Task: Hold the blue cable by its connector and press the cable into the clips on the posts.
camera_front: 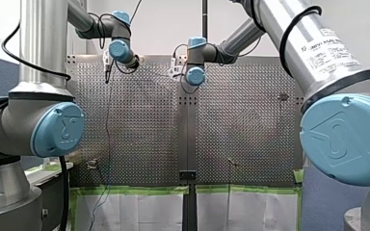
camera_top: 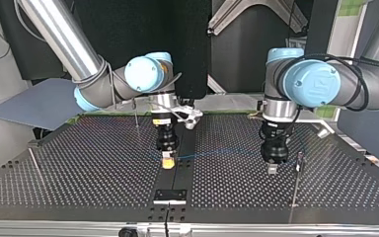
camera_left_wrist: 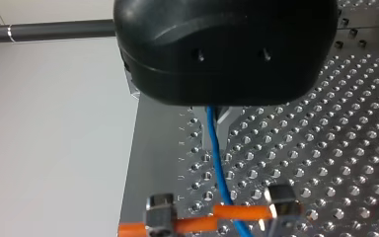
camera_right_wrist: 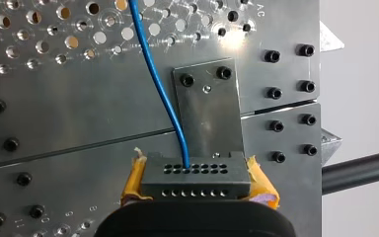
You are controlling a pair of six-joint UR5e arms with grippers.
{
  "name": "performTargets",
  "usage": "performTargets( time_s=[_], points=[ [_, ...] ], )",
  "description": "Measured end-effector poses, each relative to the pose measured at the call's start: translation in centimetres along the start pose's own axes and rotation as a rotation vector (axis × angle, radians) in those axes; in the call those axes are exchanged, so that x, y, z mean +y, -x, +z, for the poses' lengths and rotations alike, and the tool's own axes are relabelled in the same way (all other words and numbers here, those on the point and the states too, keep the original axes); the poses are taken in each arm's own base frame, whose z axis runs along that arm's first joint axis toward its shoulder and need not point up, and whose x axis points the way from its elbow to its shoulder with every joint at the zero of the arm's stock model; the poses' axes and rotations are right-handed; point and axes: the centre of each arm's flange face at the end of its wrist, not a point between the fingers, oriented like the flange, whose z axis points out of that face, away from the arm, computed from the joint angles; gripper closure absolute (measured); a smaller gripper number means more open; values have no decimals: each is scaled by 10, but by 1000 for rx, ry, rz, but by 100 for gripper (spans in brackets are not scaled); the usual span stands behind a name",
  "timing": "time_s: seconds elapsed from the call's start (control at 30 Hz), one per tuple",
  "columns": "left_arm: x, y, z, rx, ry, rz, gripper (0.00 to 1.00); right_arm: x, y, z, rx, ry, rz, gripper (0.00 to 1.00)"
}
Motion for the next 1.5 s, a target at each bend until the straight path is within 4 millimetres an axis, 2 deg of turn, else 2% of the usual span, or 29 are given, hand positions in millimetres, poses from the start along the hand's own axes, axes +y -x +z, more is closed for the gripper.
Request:
performTargets(
  time_s=[0.23,0.4,0.63,1.03,1.3,1.5],
  points=[
    [-3,-6,-2,0,2,1,100,2,2,-1,-10,3,0,100],
    [-8,-20,-7,3,-7,0,100,9,15,-7,-48,18,2,100],
    [-22,-59,-12,50,-35,13,100,21,42,-24,-105,55,-4,100],
    [-46,-142,-21,140,-67,6,100,38,89,-58,-193,101,-28,100],
    [-54,-161,-30,130,-84,-5,100,43,114,-81,-215,110,-26,100],
    [-64,-185,-34,167,-105,12,100,51,133,-98,-233,134,-31,100]
  ],
)
